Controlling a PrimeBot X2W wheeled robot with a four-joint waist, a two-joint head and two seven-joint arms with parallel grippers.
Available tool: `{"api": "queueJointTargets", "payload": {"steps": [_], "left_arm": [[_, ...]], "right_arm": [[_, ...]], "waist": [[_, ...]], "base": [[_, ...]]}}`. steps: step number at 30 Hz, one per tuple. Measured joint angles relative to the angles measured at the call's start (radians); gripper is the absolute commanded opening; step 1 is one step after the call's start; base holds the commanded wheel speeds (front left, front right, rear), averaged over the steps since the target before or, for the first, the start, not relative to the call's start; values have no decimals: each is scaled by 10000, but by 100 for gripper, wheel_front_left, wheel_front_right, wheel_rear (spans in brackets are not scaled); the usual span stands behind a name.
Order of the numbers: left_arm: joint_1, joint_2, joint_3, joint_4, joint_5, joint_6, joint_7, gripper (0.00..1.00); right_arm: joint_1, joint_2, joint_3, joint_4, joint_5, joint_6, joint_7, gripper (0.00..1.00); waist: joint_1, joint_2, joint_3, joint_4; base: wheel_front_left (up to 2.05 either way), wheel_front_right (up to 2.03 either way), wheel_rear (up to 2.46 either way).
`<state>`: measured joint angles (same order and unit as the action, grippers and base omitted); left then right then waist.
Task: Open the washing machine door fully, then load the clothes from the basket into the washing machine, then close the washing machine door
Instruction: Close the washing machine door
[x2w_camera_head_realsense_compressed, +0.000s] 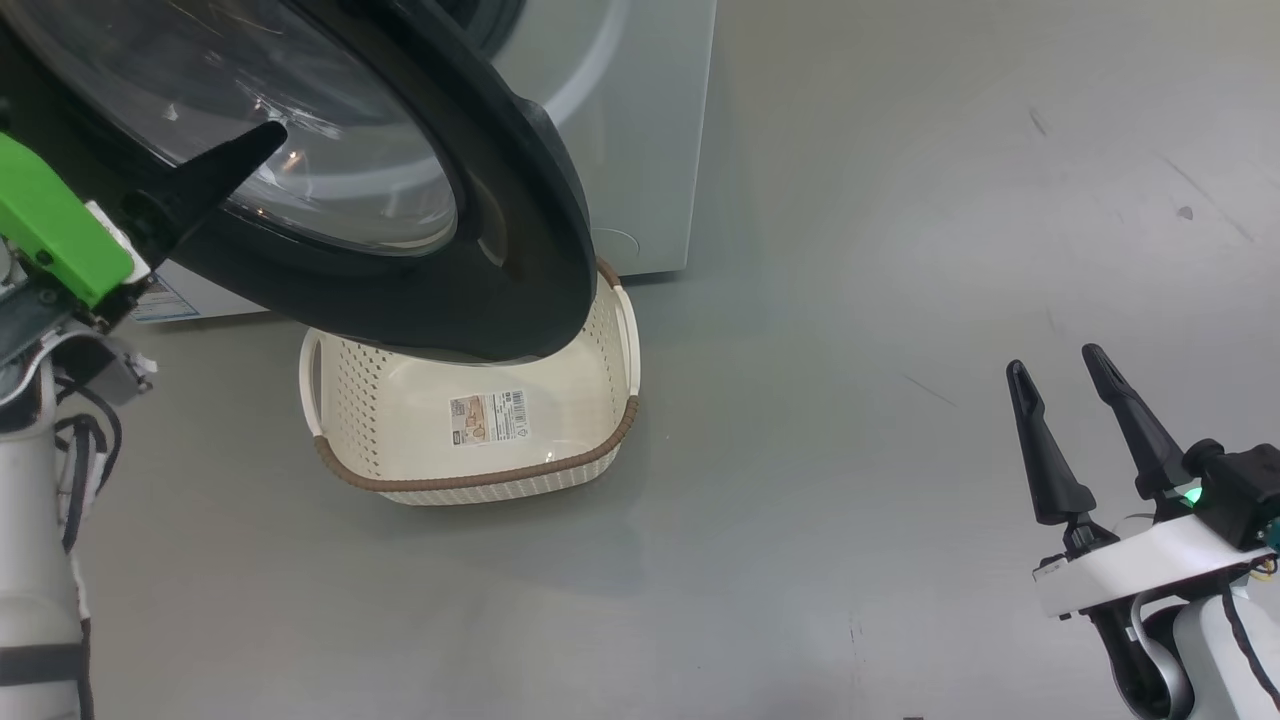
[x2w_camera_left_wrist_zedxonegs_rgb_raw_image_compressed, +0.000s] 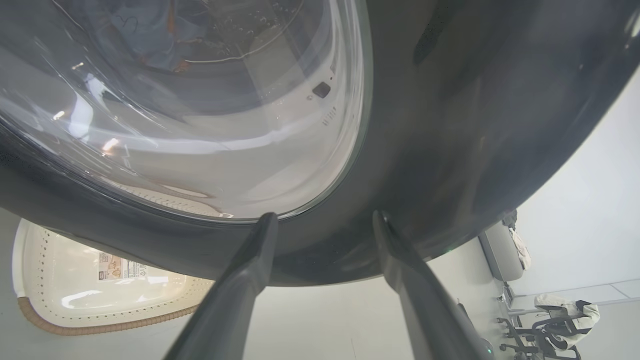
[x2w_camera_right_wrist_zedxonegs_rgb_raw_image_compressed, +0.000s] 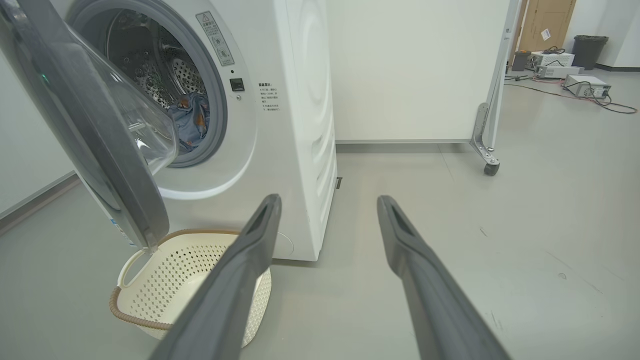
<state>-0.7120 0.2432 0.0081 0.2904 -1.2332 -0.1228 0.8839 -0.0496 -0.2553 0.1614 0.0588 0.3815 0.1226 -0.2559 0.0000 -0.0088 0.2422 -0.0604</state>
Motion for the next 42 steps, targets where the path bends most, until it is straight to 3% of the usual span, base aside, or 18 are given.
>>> {"api": "queueJointTargets", "payload": {"steps": [25, 42], "left_arm": [[3615, -242, -391, -190, 213, 0, -2619, 100], [5127, -82, -1097, -182, 1547, 0, -5806, 100]], "right_arm": [[315, -199, -288, -42, -13, 0, 0, 100], [597, -249, -424, -33, -13, 0, 0, 100]], "waist": [[0, 0, -246, 355], [0, 0, -425, 269]], "base": [[0, 0, 0], [0, 0, 0]]}}
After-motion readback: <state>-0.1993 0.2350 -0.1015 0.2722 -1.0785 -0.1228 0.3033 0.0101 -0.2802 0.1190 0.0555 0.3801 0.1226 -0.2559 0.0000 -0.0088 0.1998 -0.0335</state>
